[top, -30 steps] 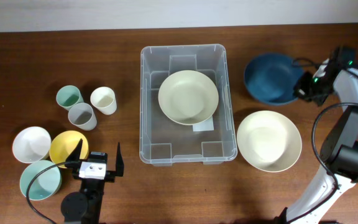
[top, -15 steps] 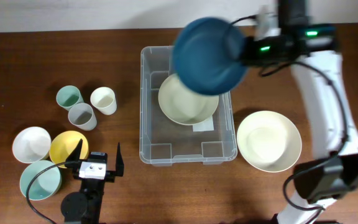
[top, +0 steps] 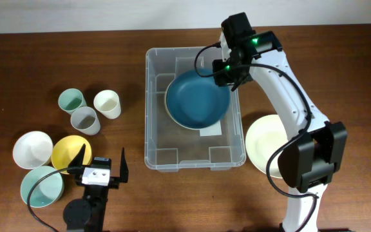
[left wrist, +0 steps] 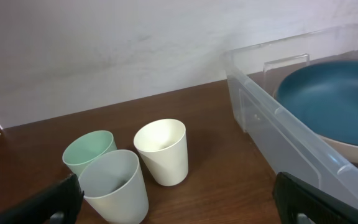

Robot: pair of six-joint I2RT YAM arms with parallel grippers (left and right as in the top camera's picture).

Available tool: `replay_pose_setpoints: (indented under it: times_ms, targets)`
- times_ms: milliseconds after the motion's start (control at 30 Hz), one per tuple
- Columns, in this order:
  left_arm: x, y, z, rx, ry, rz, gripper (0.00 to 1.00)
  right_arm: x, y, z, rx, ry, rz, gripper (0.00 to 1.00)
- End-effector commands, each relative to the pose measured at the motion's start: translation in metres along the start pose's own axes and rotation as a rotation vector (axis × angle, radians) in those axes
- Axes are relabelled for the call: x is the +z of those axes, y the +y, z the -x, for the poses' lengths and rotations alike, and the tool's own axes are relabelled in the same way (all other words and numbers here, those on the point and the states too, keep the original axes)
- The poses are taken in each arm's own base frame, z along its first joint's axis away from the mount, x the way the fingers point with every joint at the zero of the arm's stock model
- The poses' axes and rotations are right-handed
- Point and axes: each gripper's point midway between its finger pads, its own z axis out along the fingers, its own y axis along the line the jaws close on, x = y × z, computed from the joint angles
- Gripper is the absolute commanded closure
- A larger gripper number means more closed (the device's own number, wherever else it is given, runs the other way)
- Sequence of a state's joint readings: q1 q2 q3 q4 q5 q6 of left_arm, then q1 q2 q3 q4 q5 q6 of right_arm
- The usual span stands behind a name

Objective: Pack container
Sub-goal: 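Carry the blue bowl with right gripper onto the cream bowl, then move right gripper to the remaining cream bowl and grasp its rim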

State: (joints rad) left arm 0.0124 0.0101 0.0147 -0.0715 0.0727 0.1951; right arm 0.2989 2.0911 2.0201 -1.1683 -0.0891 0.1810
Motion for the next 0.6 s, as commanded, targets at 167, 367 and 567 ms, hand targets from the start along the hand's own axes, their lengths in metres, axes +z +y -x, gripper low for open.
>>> replay_pose_setpoints:
  times_ms: [167, 367, 567]
  targets:
    - [0.000, -0.001, -0.002, 0.016, 0.000, -0.007, 0.00, -0.188, -0.068, 0.032, 0.206, -0.401, -0.086, 0.43]
    - [0.000, -0.001, -0.002, 0.016, 0.000, -0.007, 0.00, -0.267, -0.203, -0.053, 0.723, -0.432, -0.221, 0.28]
    - [0.000, -0.001, -0.002, 0.016, 0.000, -0.007, 0.00, -0.256, -0.241, -0.136, 0.931, -0.205, -0.127, 0.22]
